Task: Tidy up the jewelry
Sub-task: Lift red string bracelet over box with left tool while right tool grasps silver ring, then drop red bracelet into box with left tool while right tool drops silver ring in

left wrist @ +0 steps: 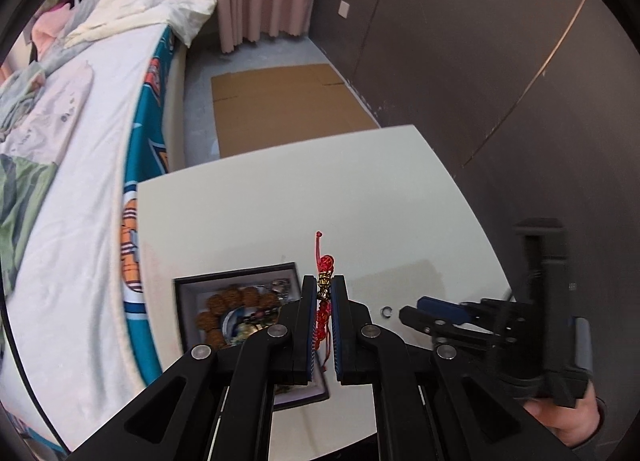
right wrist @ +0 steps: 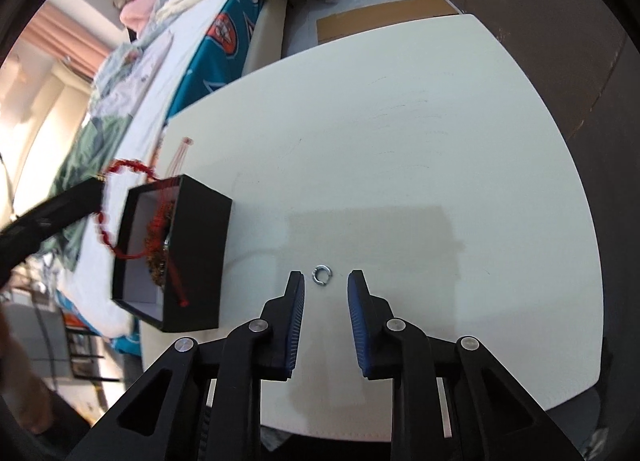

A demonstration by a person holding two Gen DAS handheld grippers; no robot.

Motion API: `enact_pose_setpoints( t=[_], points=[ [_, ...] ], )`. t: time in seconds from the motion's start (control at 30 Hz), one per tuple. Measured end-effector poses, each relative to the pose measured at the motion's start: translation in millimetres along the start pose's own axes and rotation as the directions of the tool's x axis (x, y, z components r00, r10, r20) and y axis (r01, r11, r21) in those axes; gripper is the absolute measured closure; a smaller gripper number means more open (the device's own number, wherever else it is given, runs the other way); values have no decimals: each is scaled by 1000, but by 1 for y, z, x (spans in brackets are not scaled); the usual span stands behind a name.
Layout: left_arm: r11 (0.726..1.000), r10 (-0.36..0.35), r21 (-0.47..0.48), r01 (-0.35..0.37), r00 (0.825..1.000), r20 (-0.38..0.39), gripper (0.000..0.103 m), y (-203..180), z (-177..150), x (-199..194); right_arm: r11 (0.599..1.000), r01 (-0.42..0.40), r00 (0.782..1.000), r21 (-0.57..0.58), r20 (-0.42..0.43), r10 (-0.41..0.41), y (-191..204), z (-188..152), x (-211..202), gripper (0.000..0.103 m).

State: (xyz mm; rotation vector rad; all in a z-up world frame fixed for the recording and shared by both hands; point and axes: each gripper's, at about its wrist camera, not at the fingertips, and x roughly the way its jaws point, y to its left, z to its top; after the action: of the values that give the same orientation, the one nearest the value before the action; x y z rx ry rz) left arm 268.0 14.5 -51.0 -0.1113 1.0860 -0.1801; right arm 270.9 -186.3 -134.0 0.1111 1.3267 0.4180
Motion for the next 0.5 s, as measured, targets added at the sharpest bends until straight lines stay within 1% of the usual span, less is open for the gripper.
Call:
enact_pose_setpoints(
  t=[0.13,0.23,0.37,0.4,0.43,0.5],
  points=[
    [1000,-1,-16,2,1000,31,96,12,-1,-16,998,44,999,-35,-21,-44,12,3,11,79],
    [1000,3,-27,-2,999,47,97,21,-3,-26,993,97,994,-61,-39,-99,18,5,21,80],
    [999,10,-43,-8,998,55,97,32,-8,-31,983,154,986,-96,-56,-160,27,3,33,81],
    [999,11,-48,-9,998,55,96,35,-10,-31,979,168,984,-117,-44,-174,30,2,33,81],
    [999,12,-52,-9,998,54,96,36,-11,-31,974,182,981,-136,-43,-190,34,1,34,88],
    [998,10,-59,-7,999,48,96,40,-15,-29,966,208,976,-155,-38,-217,37,0,34,89]
  ],
)
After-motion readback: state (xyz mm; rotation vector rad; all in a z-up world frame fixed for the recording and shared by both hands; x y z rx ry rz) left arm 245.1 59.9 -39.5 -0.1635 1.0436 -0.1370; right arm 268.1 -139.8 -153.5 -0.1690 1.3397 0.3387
